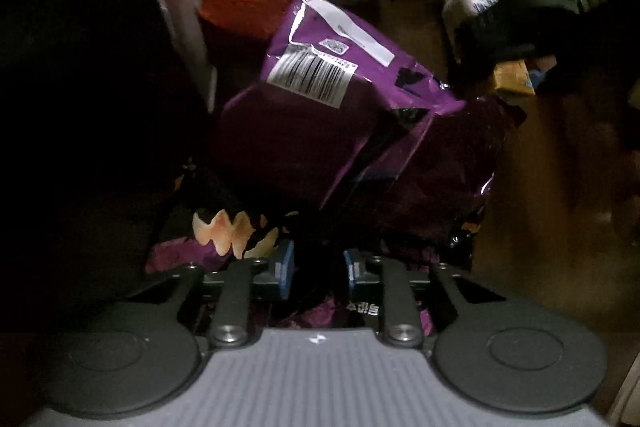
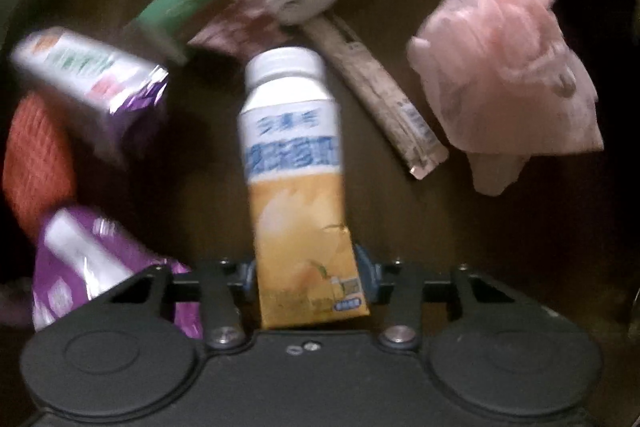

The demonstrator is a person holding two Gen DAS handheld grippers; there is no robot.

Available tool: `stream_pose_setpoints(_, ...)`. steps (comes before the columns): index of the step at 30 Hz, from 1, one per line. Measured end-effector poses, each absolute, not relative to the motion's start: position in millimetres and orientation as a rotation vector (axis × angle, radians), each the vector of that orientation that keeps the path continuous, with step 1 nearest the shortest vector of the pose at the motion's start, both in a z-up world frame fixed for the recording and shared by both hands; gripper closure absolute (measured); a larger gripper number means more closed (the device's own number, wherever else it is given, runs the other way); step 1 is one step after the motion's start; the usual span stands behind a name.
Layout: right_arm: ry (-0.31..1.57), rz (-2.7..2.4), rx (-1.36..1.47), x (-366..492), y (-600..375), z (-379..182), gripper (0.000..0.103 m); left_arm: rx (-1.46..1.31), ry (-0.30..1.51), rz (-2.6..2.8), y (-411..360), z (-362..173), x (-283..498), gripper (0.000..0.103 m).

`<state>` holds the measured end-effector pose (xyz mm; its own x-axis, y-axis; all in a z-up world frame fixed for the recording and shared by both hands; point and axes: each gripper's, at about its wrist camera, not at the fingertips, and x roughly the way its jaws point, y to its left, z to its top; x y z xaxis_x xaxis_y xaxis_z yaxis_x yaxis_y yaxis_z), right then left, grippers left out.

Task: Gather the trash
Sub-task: 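Lower the left tool onto the purple snack bag while the right tool lowers to the yogurt bottle, then close the left gripper on the purple bag while the right gripper grasps the yogurt bottle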

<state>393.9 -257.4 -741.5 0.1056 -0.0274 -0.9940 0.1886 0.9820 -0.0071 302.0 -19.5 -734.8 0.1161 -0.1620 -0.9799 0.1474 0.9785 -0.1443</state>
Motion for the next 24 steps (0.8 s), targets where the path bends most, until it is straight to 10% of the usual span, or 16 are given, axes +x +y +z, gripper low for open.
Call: stream_pose_setpoints(24,1.277,0.134,-0.156,275,-338,-598,0.060,0.128,1.322,-0.381,-79,-651,272,0.097)
